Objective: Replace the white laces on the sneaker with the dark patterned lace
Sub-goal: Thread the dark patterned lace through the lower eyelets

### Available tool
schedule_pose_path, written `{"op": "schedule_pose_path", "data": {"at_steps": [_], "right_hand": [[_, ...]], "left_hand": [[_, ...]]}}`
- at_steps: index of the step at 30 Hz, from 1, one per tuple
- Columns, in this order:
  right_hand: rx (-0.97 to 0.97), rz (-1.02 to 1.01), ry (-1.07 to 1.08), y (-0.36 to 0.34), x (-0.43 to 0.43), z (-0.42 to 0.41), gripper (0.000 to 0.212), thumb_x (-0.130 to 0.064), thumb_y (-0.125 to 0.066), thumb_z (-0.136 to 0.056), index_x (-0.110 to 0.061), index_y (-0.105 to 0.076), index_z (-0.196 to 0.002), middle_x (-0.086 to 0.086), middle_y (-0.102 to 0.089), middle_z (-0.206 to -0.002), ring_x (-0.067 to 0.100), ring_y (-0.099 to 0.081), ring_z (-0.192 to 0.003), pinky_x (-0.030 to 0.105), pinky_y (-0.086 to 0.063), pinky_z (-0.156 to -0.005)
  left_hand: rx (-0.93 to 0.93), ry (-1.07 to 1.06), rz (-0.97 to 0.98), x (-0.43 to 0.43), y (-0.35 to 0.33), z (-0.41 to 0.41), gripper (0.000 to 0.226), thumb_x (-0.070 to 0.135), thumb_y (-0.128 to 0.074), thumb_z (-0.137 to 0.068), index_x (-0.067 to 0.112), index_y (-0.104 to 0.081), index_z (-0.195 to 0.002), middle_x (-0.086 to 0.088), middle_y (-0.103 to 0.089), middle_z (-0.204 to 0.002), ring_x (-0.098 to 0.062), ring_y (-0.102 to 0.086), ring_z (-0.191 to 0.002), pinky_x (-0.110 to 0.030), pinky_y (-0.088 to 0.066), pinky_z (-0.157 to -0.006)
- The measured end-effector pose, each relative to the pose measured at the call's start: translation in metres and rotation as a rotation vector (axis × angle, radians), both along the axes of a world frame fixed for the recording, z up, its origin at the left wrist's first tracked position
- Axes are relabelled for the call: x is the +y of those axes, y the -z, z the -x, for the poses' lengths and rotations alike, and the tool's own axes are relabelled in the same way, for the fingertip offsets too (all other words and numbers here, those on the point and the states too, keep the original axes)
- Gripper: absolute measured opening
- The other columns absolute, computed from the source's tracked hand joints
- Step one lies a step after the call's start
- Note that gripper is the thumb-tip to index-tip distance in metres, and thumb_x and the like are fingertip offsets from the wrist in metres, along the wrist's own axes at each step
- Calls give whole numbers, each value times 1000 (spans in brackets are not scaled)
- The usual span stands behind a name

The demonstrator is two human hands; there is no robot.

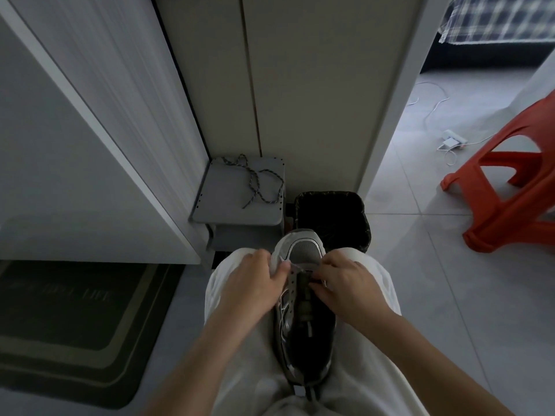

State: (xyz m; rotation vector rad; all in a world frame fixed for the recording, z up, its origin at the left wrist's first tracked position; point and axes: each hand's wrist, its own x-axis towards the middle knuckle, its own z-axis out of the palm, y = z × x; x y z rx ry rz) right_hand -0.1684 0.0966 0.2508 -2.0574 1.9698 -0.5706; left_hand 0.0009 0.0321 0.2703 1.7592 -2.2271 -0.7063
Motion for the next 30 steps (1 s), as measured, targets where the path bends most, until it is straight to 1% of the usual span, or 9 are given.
{"op": "schedule_pose_path", "data": {"at_steps": [3, 5, 7, 10, 13, 16, 20, 25, 30], "right_hand": [[-61, -149, 105, 3, 2, -2, 16, -25, -58, -83, -23, -64, -98, -1, -58, -103, 19, -59, -89, 28, -44, -67], [-80, -166, 93, 3, -1, -5, 11, -20, -54, -84, -19, -63, -90, 1, -60, -92, 21, -58, -88, 29, -41, -68], [-131, -151, 69, 3, -2, -8, 10, -15, -54, -84, -13, -64, -84, 4, -61, -86, 23, -57, -86, 33, -43, -70], [-139, -161, 43, 6, 0, -8, 12, -12, -53, -84, -9, -65, -87, 7, -61, -89, 24, -57, -87, 37, -45, -74], [-159, -141, 31, 8, 4, -5, 12, -11, -55, -84, -9, -66, -88, 5, -61, -89, 22, -57, -86, 31, -44, -73], [-224, -117, 41, 8, 5, -5, 12, -16, -60, -85, -11, -66, -94, 1, -59, -90, 15, -56, -77, 18, -42, -68], [-387, -212, 212, 10, -4, 8, 19, -13, -48, -91, -19, -59, -106, -3, -63, -86, 9, -55, -69, 8, -38, -58], [-115, -251, 154, 22, -12, 11, 18, -16, -51, -81, -17, -48, -99, -1, -61, -88, 24, -60, -77, 32, -45, -63], [83, -264, -26, 25, -28, 23, 25, -27, -53, -76, -24, -51, -100, -6, -57, -95, 21, -57, -90, 26, -32, -70]], "left_hand": [[-113, 50, -200, -18, 23, 15, 59, 61, -56, -79, 9, -55, -109, -6, -61, -104, -26, -60, -98, -33, -47, -70], [-55, 70, -398, -21, 29, 23, 83, 65, -64, -62, 9, -52, -122, -9, -57, -118, -26, -56, -111, -38, -47, -92], [-20, 80, -460, -23, 31, 22, 93, 66, -60, -47, 12, -52, -122, -8, -58, -119, -25, -56, -110, -40, -48, -94], [38, 153, -471, -23, 37, 16, 80, 59, -55, -44, 11, -59, -108, -10, -65, -104, -24, -62, -99, -41, -51, -88], [171, 146, -504, -26, 41, 6, 37, 47, -68, -69, 17, -63, -90, -1, -67, -86, -19, -64, -87, -29, -53, -76], [125, 3, -201, -49, 32, -5, 24, 45, -61, -84, 21, -63, -88, 6, -65, -84, -15, -62, -82, -25, -46, -68], [440, -156, -5, -74, 23, -8, 11, 15, -58, -89, 23, -62, -94, 14, -61, -85, -6, -59, -82, -13, -42, -67], [700, -261, -87, -85, 26, 5, 16, 11, -56, -88, 25, -63, -84, 6, -58, -73, -3, -48, -50, -15, -38, -43], [808, -378, -145, -102, 26, 10, 11, 10, -55, -88, 16, -64, -92, 4, -53, -67, -2, -41, -38, -15, -30, -33]]}}
